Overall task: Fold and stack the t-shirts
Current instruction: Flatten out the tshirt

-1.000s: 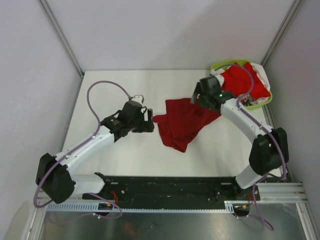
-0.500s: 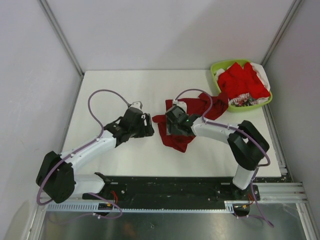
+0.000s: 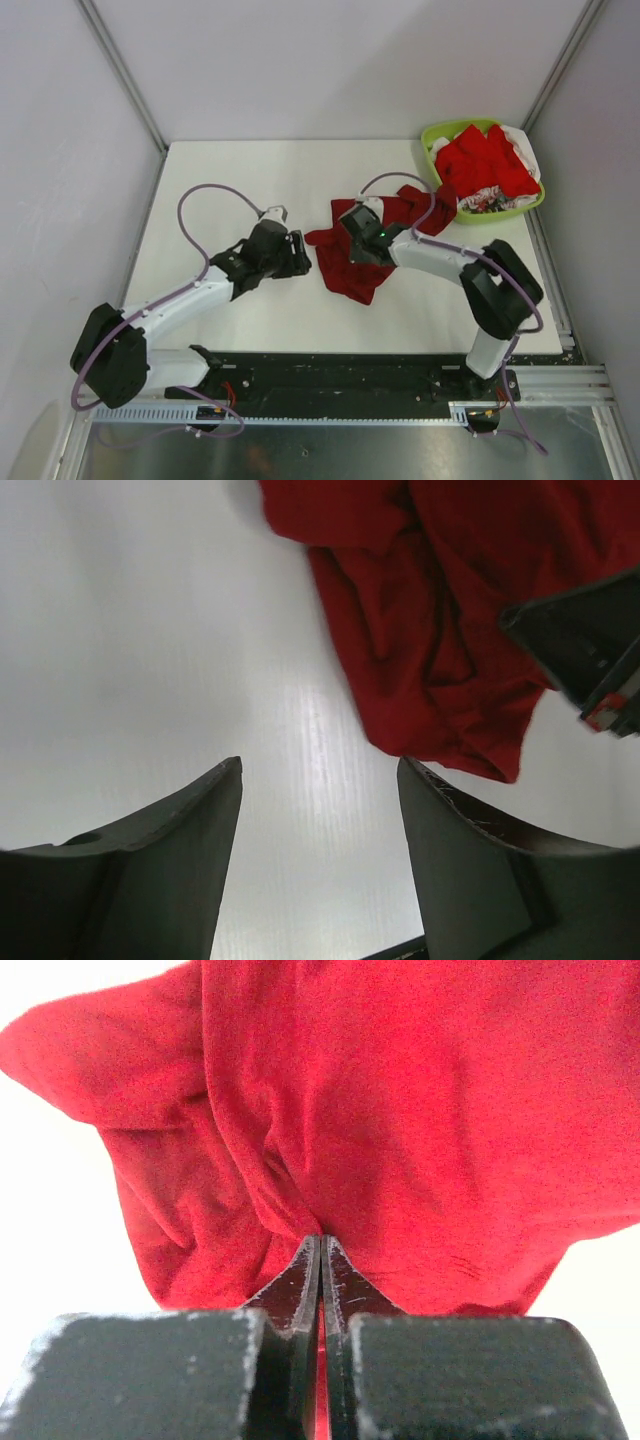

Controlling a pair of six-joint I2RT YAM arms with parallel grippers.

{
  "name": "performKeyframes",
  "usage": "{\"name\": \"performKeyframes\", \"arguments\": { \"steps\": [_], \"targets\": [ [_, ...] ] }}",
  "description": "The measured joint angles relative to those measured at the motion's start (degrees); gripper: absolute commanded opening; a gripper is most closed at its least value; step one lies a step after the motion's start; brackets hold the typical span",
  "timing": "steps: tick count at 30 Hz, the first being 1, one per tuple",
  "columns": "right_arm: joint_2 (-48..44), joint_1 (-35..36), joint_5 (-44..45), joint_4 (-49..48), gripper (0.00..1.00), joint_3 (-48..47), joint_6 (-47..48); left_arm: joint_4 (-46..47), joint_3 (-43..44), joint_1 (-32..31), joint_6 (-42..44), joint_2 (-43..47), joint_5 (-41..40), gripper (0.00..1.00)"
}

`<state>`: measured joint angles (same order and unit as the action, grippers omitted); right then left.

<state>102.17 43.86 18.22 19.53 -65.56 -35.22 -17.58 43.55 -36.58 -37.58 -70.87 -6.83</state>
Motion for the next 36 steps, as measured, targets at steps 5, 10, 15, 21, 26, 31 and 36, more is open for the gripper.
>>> {"name": "performKeyframes", "arguments": {
  "steps": [5,10,15,21,26,31,36],
  "targets": [
    [-10.12,-4.37,0.9,3.96,0.0,-0.72,0.52,2.75,0.42,-5.55,-0.92,-2.08,0.15,0.66],
    [-19.54,-9.84,1.81,6.36,0.0,-3.89,1.05,5.57,2.99,-11.8,-3.96,-9.75,1.64,0.64],
    [-23.43,-13.81,2.03,8.37,0.0,-6.14,1.86,7.85,6.82,-15.47,-6.58,-17.38,2.67,0.61],
    [-23.65,-15.78,1.84,11.72,0.0,-6.27,2.73,10.62,11.3,-16.57,-8.59,-23.87,3.23,0.57],
    [-23.65,-16.46,1.36,13.0,0.0,-6.29,2.91,11.34,12.07,-16.57,-9.66,-26.91,3.91,0.52],
    [-23.63,-16.79,0.72,13.29,0.0,-6.58,2.93,11.43,12.17,-16.61,-10.56,-28.04,4.02,0.46],
    [-23.04,-17.07,0.31,13.2,0.0,-7.37,3.13,11.58,12.2,-16.61,-10.45,-28.04,3.19,0.2]
  ]
}}
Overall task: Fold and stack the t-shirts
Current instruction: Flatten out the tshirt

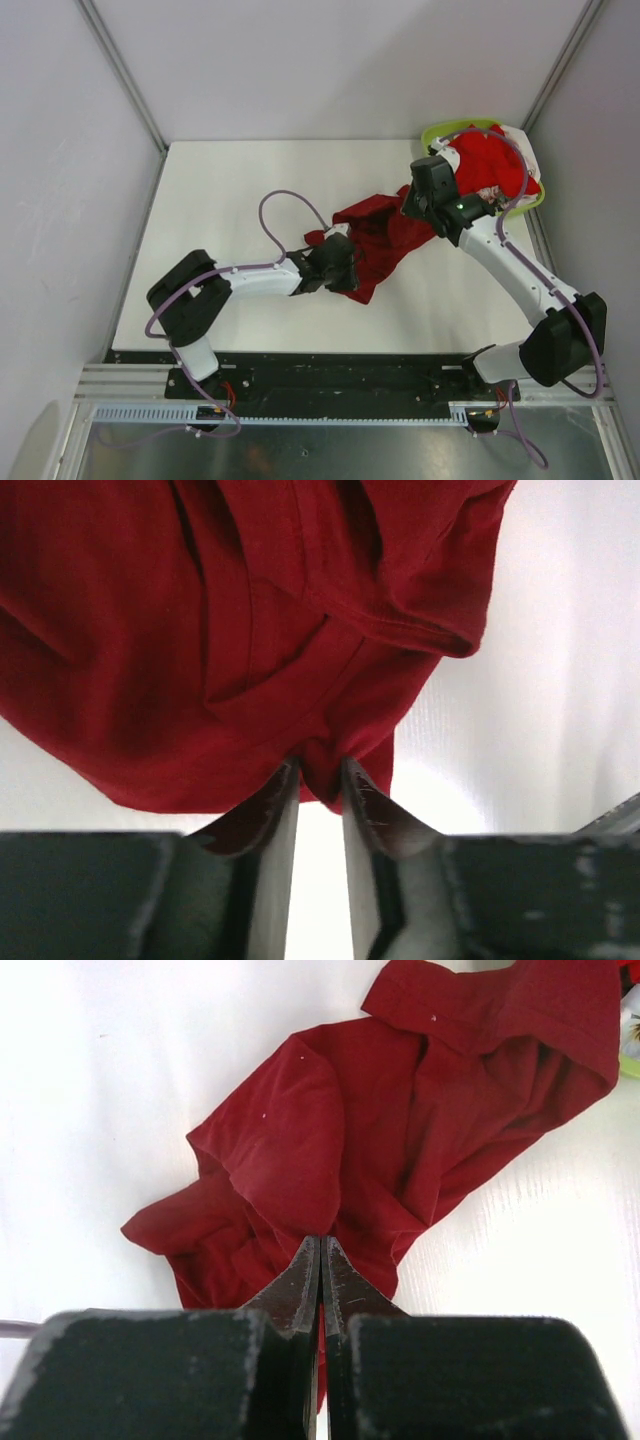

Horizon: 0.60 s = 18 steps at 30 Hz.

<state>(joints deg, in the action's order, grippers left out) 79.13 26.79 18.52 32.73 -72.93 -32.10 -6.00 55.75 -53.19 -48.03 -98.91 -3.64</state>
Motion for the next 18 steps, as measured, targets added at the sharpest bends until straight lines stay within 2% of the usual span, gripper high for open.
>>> {"name": "performKeyframes", "arguments": {
  "steps": [3,5,9,18],
  "targets": [
    [0.9,-0.28,-0.24,-0.15,0.0,-0.52,0.61,-0.13,0.28,0.13,0.31,0.02,-1.46,0.04],
    [1.68,-0.87,-0.42,-0.61,0.0,-0.9,0.98,-0.48,0.52,0.44,0.79,0.42,-2.78,0.01],
    [4.37,-3.41,-0.52,-1.66,0.0,-2.93,2.12,-2.71,0.57,2.01,2.54,4.76,-6.86,0.0],
    [10.4,-8.57,0.22,-0.68,0.0,-16.52,5.51,-10.14,3.98,9.97,11.06,26.6,-19.82,0.0]
  ]
}}
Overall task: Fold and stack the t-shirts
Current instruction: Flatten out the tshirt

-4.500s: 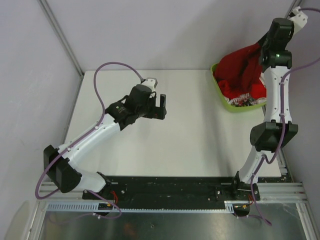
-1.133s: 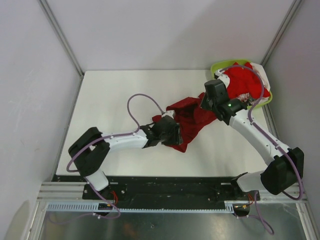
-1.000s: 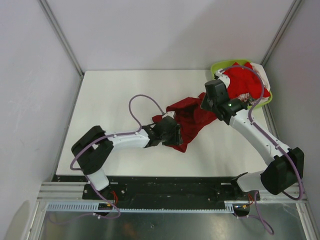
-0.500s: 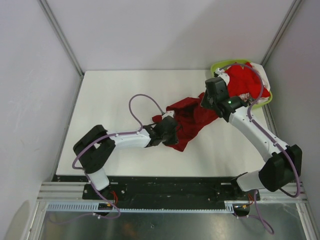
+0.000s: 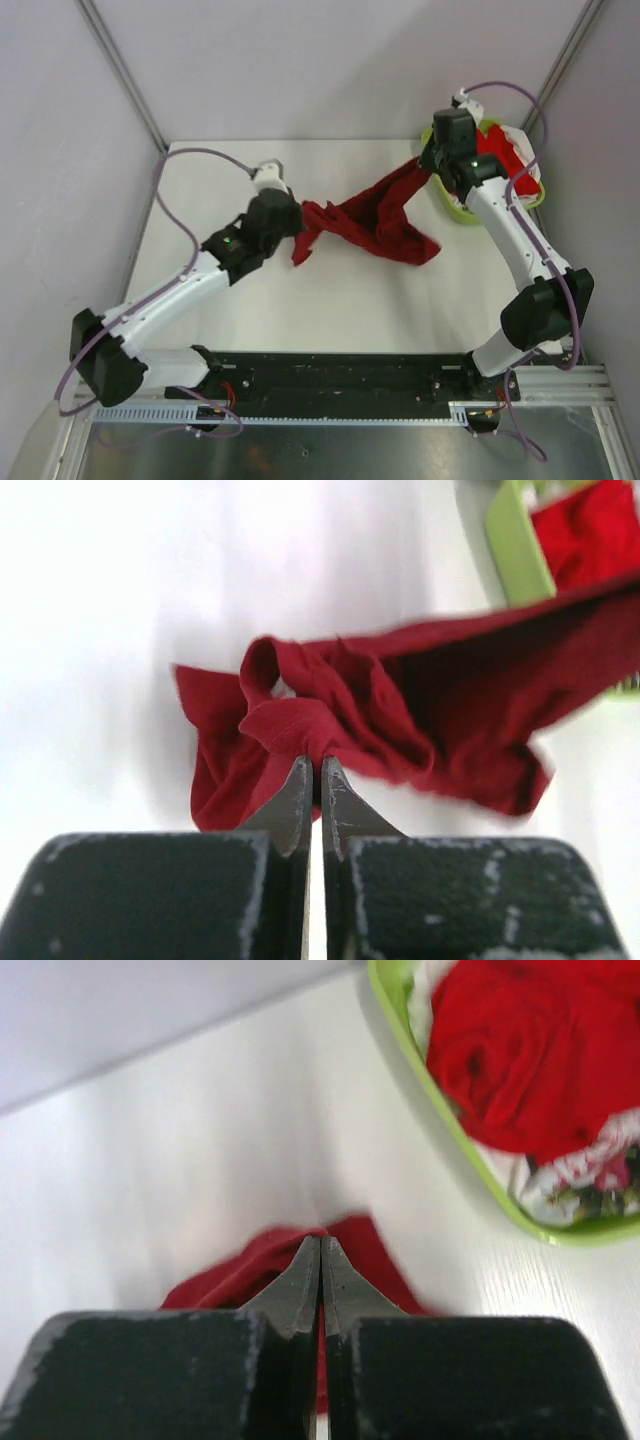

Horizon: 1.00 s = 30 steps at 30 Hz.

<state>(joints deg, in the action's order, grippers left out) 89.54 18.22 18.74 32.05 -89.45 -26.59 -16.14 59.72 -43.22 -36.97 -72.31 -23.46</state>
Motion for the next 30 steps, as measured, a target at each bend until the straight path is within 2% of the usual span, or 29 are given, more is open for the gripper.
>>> {"name": "performKeyframes", "arguments": {
  "steps": [6,10,15,21,27,30],
  "targets": [
    [4.83,-2.75,0.31,1.53,0.0,-15.15,1.95,-2.78,9.42,6.36,8.7,3.76,-6.23,0.0],
    [7.67,-5.27,0.24,3.23,0.0,-22.38,2.29,-3.78,14.8,10.91,12.24,3.8,-7.34,0.0],
    [9.14,-7.93,0.2,4.74,0.0,-26.51,2.29,-4.17,19.21,14.91,15.06,3.87,-8.39,0.0],
    [7.67,-8.98,-0.33,6.45,0.0,-26.38,2.29,-5.18,18.25,15.37,16.28,7.19,-7.76,0.0],
    [4.57,-8.94,-2.49,6.4,0.0,-26.36,2.23,-6.32,9.99,16.0,15.87,16.02,-7.85,0.0],
    [4.79,-8.59,-3.96,4.44,0.0,-26.34,2.25,-7.1,6.78,18.47,14.78,15.89,-7.85,0.0]
  ]
}}
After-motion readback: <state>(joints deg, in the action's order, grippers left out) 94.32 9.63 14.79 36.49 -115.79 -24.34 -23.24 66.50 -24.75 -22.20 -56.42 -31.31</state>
